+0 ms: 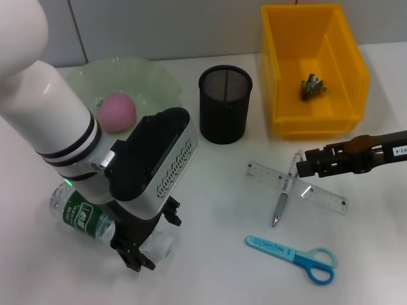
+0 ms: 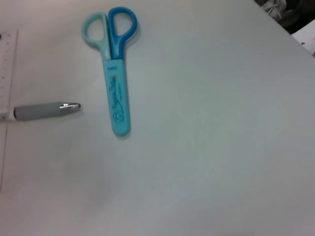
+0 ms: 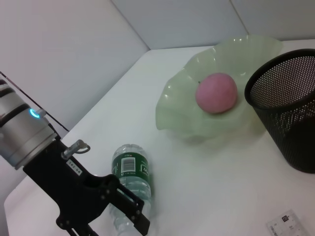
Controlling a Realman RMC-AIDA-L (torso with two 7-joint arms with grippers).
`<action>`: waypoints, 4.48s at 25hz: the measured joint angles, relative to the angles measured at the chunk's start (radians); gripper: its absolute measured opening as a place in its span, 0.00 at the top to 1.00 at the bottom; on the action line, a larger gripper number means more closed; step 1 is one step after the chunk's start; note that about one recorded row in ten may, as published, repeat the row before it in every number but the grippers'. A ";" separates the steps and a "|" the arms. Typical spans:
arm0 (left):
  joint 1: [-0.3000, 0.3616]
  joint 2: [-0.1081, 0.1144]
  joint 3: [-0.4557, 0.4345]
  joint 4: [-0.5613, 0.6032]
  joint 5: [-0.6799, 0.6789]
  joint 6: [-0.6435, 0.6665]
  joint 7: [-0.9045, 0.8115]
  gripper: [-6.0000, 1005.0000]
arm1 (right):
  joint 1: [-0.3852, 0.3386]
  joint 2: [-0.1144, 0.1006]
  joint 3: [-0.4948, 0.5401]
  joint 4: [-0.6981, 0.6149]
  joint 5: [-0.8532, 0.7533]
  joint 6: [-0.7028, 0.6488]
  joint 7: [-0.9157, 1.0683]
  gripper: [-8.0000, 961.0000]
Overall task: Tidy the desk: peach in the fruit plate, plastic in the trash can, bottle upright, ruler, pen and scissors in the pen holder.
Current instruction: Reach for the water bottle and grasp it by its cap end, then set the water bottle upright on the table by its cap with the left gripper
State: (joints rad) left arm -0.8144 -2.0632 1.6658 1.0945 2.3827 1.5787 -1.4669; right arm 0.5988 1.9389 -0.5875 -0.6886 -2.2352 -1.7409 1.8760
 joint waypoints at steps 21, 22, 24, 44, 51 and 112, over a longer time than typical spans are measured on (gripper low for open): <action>-0.008 -0.004 0.012 -0.036 0.034 -0.027 0.000 0.33 | 0.004 0.001 0.000 0.000 -0.011 0.003 0.001 0.25; -0.008 -0.004 0.013 -0.036 0.034 -0.027 0.000 0.39 | 0.003 0.001 0.000 0.000 -0.011 0.003 0.001 0.25; -0.008 -0.004 0.013 -0.036 0.034 -0.028 0.000 0.40 | 0.003 0.001 0.000 0.000 -0.011 0.003 0.001 0.25; 0.000 -0.005 0.026 -0.042 0.033 -0.053 0.000 0.55 | 0.000 0.000 0.000 0.000 -0.011 0.003 0.000 0.25; 0.008 -0.003 0.015 -0.034 0.026 -0.047 -0.003 0.55 | -0.001 0.000 0.000 0.000 -0.011 0.003 0.000 0.25; 0.108 0.064 -0.935 -0.040 -0.053 0.214 0.017 0.56 | -0.016 0.006 0.000 0.015 -0.011 0.016 -0.001 0.25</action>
State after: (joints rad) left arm -0.7059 -1.9988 0.7307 1.0548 2.3297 1.7925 -1.4496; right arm 0.5831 1.9452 -0.5875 -0.6733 -2.2459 -1.7250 1.8749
